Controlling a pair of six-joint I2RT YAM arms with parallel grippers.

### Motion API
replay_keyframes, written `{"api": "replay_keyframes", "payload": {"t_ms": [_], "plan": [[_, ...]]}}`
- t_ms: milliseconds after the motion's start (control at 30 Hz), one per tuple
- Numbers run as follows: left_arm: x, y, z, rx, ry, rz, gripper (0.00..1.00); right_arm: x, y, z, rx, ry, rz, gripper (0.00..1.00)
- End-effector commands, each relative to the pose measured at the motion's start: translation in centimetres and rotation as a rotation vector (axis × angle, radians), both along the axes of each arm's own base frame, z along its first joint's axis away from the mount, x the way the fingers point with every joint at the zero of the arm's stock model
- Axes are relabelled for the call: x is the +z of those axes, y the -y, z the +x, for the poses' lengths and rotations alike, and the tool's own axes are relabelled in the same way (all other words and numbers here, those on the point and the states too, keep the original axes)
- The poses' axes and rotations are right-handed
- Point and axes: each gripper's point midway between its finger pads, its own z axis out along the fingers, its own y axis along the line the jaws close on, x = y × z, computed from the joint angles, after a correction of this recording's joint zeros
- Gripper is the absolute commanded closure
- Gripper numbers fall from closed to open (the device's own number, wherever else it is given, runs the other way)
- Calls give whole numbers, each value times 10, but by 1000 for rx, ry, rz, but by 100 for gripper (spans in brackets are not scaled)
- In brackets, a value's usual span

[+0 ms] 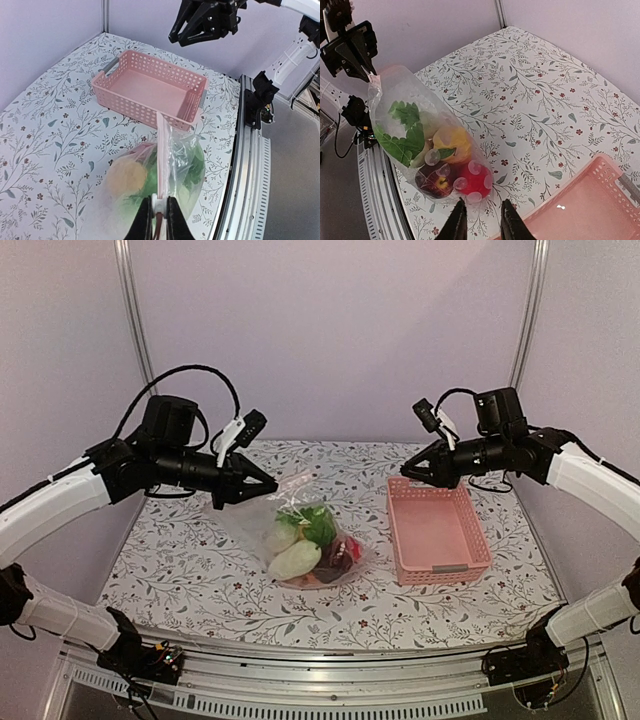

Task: Place the food in the zip-top bag and seal the zipper
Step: Pick up the zipper food storage bag from the center of the board.

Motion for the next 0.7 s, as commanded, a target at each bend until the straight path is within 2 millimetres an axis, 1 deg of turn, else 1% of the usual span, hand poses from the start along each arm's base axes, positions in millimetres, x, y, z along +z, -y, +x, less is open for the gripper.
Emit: {"api": "replay_keyframes", "payload": {"t_ms": [0,67,133,167,233,267,333,433,500,567,633,667], "plan": [[4,-7,-4,19,-10,-43,100,37,-33,-27,170,19,104,64],[11,1,-3,4,-6,-83,100,44,-56,-41,257,33,106,52],[13,10,1,-18,-2,-99,100,48,-77,-52,336,22,121,44],[15,15,2,-32,-3,-103,100,43,-87,-52,364,-11,127,42],[19,24,4,-58,-9,-110,100,39,-102,-55,410,-65,147,38],[19,28,3,-68,-14,-112,100,32,-110,-54,425,-99,145,37],[21,33,2,-87,-14,-117,100,25,-122,-55,445,-120,138,35],[24,38,1,-107,-9,-129,99,19,-135,-54,469,-134,141,35],[26,41,0,-119,-6,-138,98,14,-142,-49,466,-141,139,35],[26,43,0,-126,-6,-140,98,15,-146,-48,478,-141,148,36],[25,44,2,-127,-11,-137,98,20,-150,-49,504,-139,165,41],[24,45,2,-128,-14,-135,98,22,-151,-50,516,-139,175,42]]}}
